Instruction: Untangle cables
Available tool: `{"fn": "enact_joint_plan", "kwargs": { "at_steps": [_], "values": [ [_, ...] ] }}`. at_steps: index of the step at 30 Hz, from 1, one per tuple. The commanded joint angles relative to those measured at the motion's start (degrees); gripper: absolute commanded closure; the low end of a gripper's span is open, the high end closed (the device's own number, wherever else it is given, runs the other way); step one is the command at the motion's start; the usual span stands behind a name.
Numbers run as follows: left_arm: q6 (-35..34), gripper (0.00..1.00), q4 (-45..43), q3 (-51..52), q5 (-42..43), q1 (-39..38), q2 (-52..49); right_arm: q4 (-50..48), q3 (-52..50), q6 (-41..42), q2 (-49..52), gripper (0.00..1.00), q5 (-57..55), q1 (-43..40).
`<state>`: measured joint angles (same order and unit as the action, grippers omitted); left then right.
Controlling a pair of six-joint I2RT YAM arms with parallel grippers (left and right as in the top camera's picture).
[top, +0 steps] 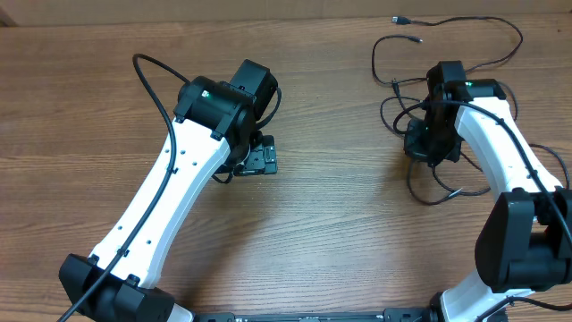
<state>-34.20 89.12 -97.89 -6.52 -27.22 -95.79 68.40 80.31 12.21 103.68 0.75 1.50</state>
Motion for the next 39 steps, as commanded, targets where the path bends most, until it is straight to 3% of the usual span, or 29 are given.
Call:
{"fn": "enact_joint_plan", "kwargs": {
  "at_steps": [1,6,9,17,19,22,25,27,28,29,39],
  "values": [
    [-0.5,0.01,0.0,-1.1,-0.9,0.2,-0.1,-0.3,1.1,0.1,0.2,0.95,-0.4,0.0],
    [-0.5,0.0,0.0,-1.1,-0.9,0.2,-0.1,0.5,0.9,0.1,0.2,0.96,0.7,0.1],
    [-0.5,0.01,0.0,-1.1,-0.9,0.2,-0.1,0.7,0.5,0.1,0.2,0.84,2.1,0.1],
    [-0.5,0.0,0.0,-1.1,-0.9,0.2,-0.1,2.7,-0.1,-0.1,0.2,0.8,6.0,0.1],
    [-0.5,0.01,0.0,-1.1,-0.9,0.2,-0.1,2.6,-0.1,-0.1,0.2,0.74,5.9,0.0],
    [-0.5,0.01,0.0,-1.1,-0.9,0.2,-0.1,1.7,-0.1,0.8,0.2,0.85,5.9,0.0],
    [-0.5,0.01,0.0,-1.1,-0.9,0.2,-0.1,0.7,0.3,5.1,0.2,0.84,5.3,-1.6],
    [-0.5,0.0,0.0,-1.1,-0.9,0.2,-0.1,0.3,1.1,6.0,0.2,0.66,5.3,-3.9],
    [-0.5,0.0,0.0,-1.1,-0.9,0.2,-0.1,0.1,1.7,6.5,0.2,0.52,5.3,-5.7],
    [-0.5,0.0,0.1,-1.1,-0.9,0.2,-0.1,-0.2,2.3,7.2,0.2,0.25,5.3,-7.3],
    [-0.5,0.01,0.4,-1.1,-0.9,0.2,-0.1,-5.4,2.9,15.6,0.3,0.13,5.2,-29.5]
  ]
}}
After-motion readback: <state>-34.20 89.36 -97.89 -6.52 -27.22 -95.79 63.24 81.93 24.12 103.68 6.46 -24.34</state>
